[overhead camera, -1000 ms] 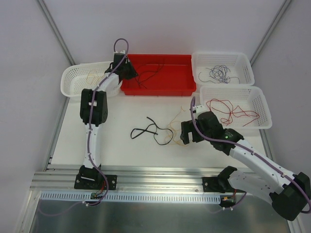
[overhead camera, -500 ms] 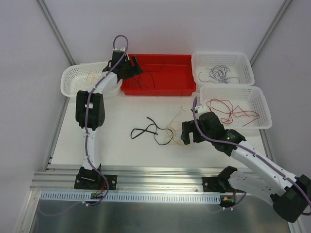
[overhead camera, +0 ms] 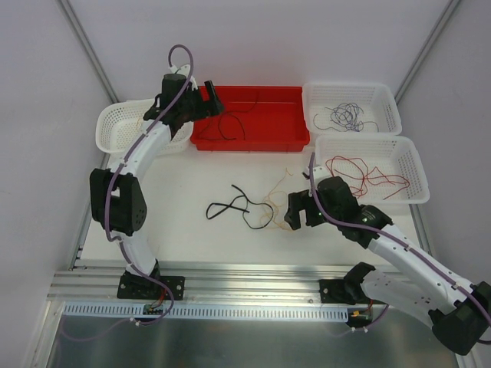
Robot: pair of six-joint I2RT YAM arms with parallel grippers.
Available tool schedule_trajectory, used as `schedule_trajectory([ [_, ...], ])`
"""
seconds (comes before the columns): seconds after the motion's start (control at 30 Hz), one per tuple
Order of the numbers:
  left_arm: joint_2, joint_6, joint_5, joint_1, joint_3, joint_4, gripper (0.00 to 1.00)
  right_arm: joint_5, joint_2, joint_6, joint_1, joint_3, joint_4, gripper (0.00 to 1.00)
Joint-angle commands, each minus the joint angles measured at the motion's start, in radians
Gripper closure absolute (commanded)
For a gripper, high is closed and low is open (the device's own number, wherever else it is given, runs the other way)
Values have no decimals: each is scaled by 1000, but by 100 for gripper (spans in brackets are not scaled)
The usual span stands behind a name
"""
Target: Untangle the cables
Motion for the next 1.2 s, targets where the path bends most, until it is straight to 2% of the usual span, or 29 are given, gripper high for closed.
schedule_trajectory([
  [0.0,-90,34,18,-11,-70,-81,4,-85,3,-20,10,66,-1,2],
  [0.23,-300,91,-13,-9,-182,-253,4,-165,112,-106,74,124,14,2],
  [0.5,-511,208,-16,-9,-379,-347,3,-235,363,-190,122,237,60,2],
  [0.67,-645,214,-173,-8,-523,-364,2,-282,541,-290,145,354,60,1],
  [0.7,-675,217,-239,-9,-540,-362,2,-283,566,-308,146,383,66,0],
  [0.97,-762,240,-498,-6,-664,-338,1,-223,852,-358,149,544,79,3],
  [1.07,-763,252,-559,10,-666,-338,1,-187,920,-368,148,586,95,3],
  [1.17,-765,249,-560,33,-670,-338,1,-150,971,-379,151,633,91,3],
])
